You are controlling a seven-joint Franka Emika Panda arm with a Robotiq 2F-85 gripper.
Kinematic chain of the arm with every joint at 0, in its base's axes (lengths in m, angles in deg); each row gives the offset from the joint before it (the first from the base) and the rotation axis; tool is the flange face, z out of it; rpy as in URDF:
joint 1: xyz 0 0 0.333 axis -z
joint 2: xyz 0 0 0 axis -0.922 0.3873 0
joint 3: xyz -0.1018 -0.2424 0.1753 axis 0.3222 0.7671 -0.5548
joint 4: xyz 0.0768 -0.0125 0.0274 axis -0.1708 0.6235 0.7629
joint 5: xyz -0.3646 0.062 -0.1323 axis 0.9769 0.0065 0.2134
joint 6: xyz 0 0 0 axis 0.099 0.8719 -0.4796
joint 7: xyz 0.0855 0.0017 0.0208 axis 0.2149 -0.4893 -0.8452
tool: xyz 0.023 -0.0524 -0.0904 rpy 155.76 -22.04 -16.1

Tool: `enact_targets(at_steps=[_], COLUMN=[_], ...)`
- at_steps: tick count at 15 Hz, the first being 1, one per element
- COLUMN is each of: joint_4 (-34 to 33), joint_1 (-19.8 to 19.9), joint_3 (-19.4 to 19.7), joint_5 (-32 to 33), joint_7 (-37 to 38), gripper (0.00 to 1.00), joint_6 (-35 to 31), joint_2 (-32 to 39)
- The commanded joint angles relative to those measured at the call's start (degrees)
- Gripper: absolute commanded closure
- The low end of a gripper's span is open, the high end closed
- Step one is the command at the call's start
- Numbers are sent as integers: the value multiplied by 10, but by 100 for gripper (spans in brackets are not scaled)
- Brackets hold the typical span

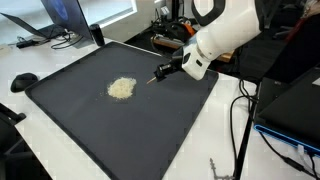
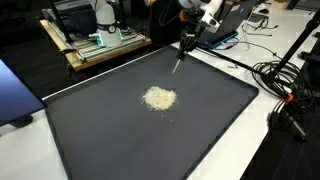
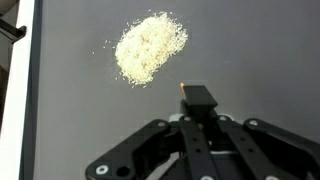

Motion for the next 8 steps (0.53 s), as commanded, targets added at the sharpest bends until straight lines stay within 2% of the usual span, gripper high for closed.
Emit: enact_targets(at_steps=[1, 8], joint_4=[-49, -109], joint_1=[-8, -22], joint_3=[-4, -3], joint_5=[15, 26], joint_7=[-15, -31], gripper=[97, 97], joint_6=[57, 131], joint_2=[43, 110])
